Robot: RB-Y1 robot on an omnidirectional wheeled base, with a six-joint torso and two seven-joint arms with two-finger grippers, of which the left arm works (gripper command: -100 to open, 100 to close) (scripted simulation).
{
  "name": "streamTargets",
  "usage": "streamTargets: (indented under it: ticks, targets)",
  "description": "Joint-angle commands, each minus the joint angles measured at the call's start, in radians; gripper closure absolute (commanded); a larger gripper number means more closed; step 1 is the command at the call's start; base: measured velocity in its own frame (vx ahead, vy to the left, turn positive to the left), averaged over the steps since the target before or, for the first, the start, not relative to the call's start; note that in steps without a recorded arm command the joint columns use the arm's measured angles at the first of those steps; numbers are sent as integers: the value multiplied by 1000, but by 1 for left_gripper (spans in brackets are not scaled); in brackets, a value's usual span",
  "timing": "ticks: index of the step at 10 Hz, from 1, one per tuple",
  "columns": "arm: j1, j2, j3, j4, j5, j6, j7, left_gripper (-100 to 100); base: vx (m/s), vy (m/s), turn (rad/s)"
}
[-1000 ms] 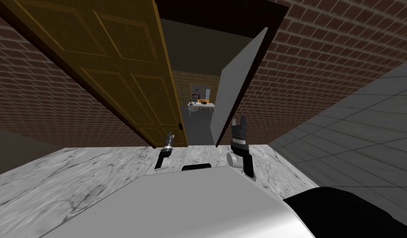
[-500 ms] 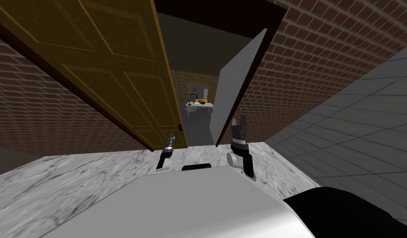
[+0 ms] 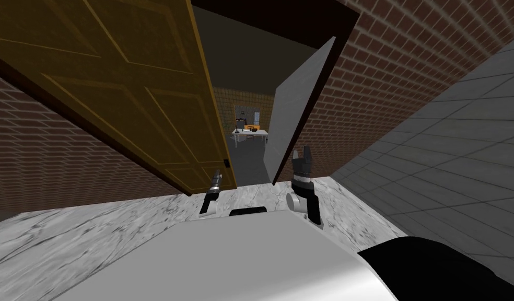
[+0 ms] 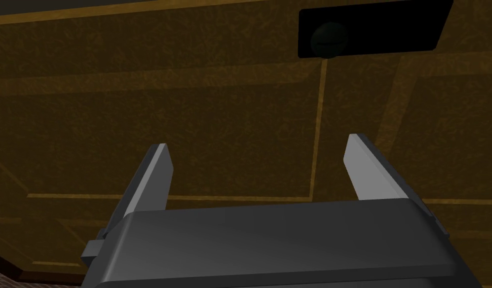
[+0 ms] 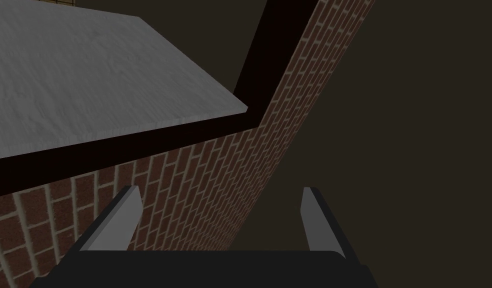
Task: Push the door open
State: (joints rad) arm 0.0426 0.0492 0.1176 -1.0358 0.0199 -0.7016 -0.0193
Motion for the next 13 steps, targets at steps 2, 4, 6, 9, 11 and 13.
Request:
streamTargets:
  ticks: [2, 4, 6, 9, 11, 13]
  targets:
    - [-17, -4, 5, 51, 3, -13, 0, -100, 38, 79, -68]
    - [-34, -10, 9, 102, 7, -22, 0, -100, 24, 61, -82]
    - [-56, -19, 15, 164, 11, -32, -1, -100, 41, 119, -129]
    - [-77, -30, 21, 225, 16, -43, -1, -100, 49, 99, -82]
    - [-88, -36, 24, 257, 18, -48, -2, -100, 30, 50, -58]
    - [-93, -17, 28, 263, 19, -54, -3, -100, 57, 21, -19]
